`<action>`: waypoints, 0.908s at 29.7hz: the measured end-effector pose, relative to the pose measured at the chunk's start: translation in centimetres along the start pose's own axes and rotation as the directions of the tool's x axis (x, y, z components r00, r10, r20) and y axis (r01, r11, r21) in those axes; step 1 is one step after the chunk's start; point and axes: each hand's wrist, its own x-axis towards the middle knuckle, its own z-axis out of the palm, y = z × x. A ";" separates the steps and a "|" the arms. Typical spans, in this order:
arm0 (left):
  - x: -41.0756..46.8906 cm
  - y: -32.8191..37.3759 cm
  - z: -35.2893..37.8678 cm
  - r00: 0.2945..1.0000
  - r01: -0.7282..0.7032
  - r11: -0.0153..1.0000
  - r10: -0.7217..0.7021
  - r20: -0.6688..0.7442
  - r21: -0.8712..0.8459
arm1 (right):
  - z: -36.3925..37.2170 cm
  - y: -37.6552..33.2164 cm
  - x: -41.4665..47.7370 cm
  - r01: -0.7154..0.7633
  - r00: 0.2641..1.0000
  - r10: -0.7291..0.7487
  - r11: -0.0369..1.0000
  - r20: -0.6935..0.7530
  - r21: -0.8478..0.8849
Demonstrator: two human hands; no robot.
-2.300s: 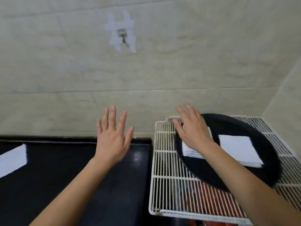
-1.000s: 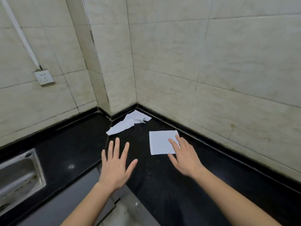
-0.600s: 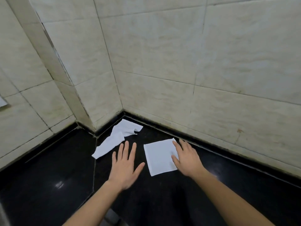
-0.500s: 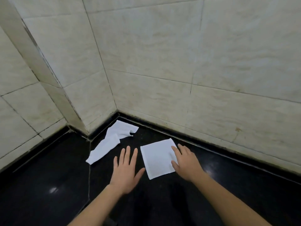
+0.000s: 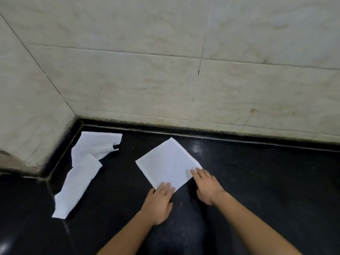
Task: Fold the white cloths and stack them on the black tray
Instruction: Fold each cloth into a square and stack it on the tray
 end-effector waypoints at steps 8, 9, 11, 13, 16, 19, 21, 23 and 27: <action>-2.8 -6.5 5.4 0.976 -0.029 1.000 0.029 -0.218 0.002 | 3.4 -4.9 2.3 -0.032 0.998 0.036 0.997 0.057 -0.074; -3.9 -7.6 6.2 0.968 -0.036 0.999 0.035 -0.247 0.002 | 3.7 -5.7 2.2 -0.008 1.000 0.009 0.996 0.011 -0.090; -5.6 -9.1 7.0 0.948 -0.033 0.999 0.025 -0.317 -0.019 | 4.2 -7.1 2.0 0.043 0.997 -0.051 0.992 -0.059 -0.122; -7.0 -9.9 7.6 0.939 -0.016 0.999 0.003 -0.343 -0.035 | 5.3 -8.4 1.6 0.106 0.991 -0.117 0.980 -0.061 -0.167; -8.3 -9.9 7.9 0.943 0.003 1.000 -0.006 -0.332 -0.009 | 6.5 -9.5 0.8 0.137 0.986 -0.150 0.977 -0.068 -0.165; -9.3 -10.0 7.7 0.923 0.048 0.993 -0.086 -0.376 -0.109 | 6.2 -9.6 -0.5 0.148 0.982 -0.159 0.983 -0.097 -0.111; -10.2 -9.6 6.5 0.909 0.071 0.970 -0.159 -0.385 -0.232 | 5.3 -9.3 -1.6 0.164 0.973 -0.169 0.985 -0.156 -0.044; -10.9 -8.9 4.6 0.882 0.095 0.938 -0.234 -0.409 -0.332 | 3.9 -9.1 -2.5 0.178 0.955 -0.168 0.984 -0.245 0.022; -12.6 -7.9 -1.1 0.831 0.039 0.903 -0.267 -0.488 -0.428 | -1.1 -9.4 -3.7 0.234 0.905 -0.185 0.968 -0.383 0.085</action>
